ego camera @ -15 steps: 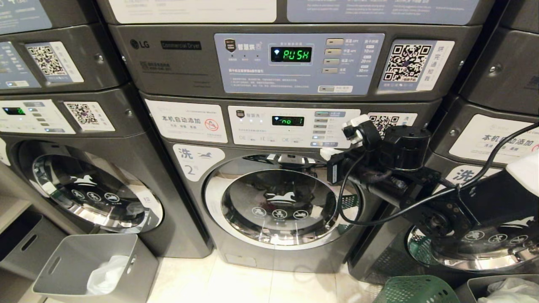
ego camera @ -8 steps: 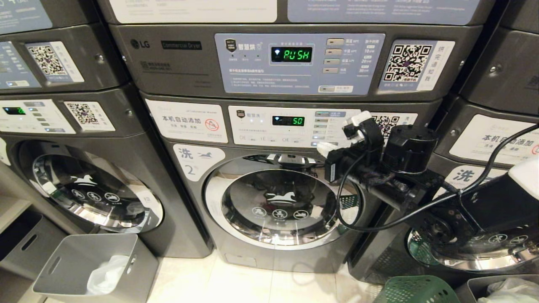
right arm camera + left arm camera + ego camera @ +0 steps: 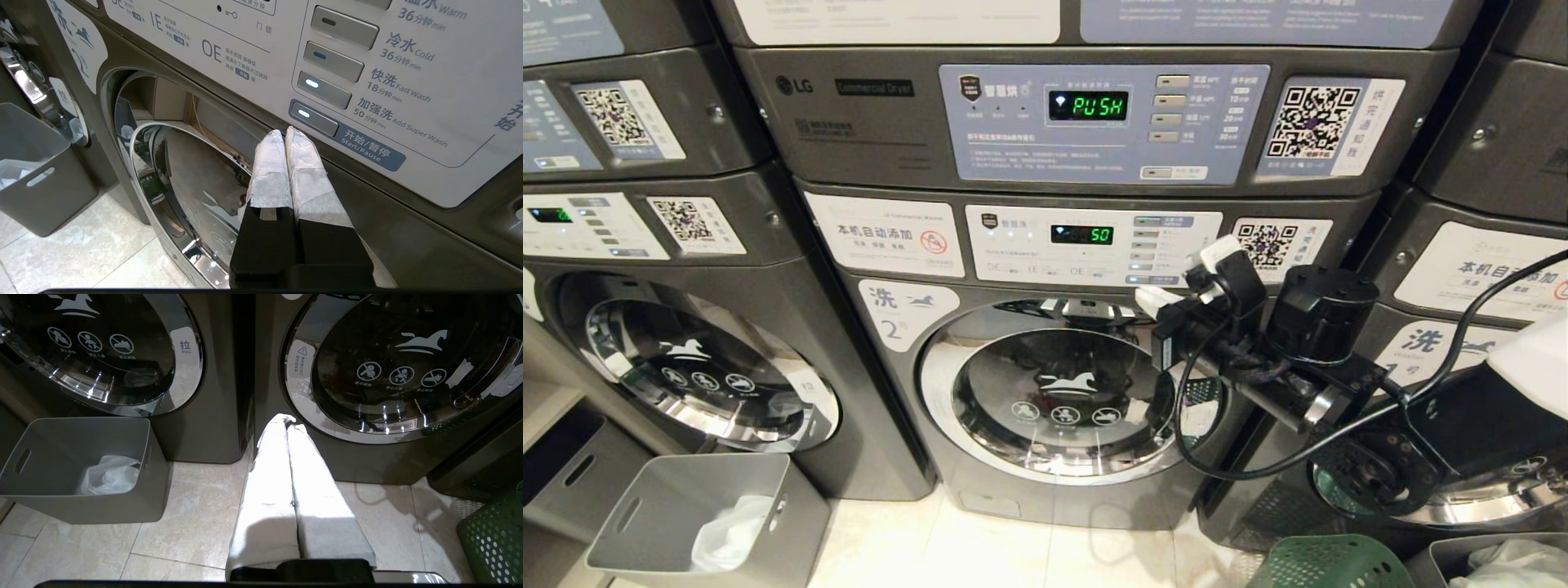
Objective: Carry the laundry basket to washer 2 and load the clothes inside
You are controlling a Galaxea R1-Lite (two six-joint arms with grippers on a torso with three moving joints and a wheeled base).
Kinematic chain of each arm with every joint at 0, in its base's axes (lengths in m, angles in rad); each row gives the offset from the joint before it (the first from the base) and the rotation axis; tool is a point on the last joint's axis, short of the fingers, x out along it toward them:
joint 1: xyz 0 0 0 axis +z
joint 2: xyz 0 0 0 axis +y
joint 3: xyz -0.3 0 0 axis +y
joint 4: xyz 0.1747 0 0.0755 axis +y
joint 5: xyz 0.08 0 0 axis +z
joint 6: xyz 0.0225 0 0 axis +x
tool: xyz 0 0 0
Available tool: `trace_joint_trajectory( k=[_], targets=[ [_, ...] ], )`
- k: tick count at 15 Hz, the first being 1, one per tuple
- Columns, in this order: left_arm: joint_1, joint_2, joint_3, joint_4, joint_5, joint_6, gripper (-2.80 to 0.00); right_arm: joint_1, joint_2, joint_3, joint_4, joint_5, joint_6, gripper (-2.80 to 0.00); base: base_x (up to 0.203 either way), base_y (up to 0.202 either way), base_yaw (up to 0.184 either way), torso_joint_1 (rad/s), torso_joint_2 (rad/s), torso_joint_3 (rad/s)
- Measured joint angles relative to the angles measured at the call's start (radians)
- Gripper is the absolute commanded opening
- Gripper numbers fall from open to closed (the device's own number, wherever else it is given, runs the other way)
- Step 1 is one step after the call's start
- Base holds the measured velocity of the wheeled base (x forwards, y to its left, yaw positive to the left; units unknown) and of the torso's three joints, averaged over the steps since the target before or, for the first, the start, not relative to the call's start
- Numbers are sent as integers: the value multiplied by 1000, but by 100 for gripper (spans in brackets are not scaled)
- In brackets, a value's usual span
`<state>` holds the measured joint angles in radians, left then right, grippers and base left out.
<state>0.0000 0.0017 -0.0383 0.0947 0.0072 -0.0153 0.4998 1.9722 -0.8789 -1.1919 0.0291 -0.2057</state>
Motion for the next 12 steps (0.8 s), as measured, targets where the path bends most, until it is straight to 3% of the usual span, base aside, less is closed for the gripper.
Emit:
trace_joint_trajectory(
  k=[8,12],
  targets=[
    [0,0,0,0,0,0,-280,1,-26,42,2,-4,3,-280,0,0,0,0,0,0],
    [0,0,0,0,0,0,-280,-4,-120,141,61,-10,7,-280,0,0,0,0,0,0]
  ],
)
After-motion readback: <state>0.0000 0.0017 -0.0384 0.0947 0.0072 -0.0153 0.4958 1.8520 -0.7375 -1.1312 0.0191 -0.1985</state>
